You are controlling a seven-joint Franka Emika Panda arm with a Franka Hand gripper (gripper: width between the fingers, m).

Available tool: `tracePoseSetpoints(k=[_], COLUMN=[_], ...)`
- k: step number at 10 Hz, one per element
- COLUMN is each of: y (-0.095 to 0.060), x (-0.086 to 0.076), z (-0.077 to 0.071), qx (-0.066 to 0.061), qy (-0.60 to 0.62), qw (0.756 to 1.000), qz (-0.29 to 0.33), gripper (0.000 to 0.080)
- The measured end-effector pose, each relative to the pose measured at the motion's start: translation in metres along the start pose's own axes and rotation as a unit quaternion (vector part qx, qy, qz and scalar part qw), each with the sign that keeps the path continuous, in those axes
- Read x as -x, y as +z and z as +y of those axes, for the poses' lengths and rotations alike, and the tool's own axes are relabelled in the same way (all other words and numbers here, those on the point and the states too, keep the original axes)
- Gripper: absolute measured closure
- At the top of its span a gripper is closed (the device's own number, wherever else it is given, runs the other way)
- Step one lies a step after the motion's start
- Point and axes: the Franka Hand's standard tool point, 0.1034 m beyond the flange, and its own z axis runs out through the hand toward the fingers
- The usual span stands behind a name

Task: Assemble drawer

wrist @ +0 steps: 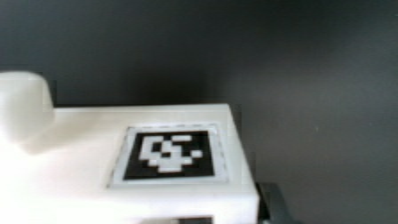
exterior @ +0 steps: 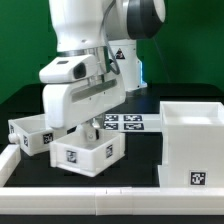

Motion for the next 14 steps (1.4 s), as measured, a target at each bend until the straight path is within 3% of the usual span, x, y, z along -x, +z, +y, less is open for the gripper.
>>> tracePoseSetpoints(k=[4,6,7,8,12,13,14], y=[0.001,-0.004,-0.001,0.0,0.002,0.003,0.006], x=[0.001,-0.02,-0.034,-0.043,-0.038,-0.041,-0.047], z=[0.001,0.013,0.014,0.012,0.013,0.017,0.022], qx=[0.0,0.006,-0.004,-0.005,-0.007,-0.018,-0.016], qy=[-0.02,-0.11,-0.165,-0.171,-0.169,-0.183,-0.185], qw=[1.0,0.994,0.986,0.985,0.985,0.983,0.982], qz=[-0.003,-0.013,-0.024,-0.025,-0.026,-0.03,-0.027], gripper=[0.0759,0.0759,0.0759,0.0759,0.0759,0.0759,0.0759])
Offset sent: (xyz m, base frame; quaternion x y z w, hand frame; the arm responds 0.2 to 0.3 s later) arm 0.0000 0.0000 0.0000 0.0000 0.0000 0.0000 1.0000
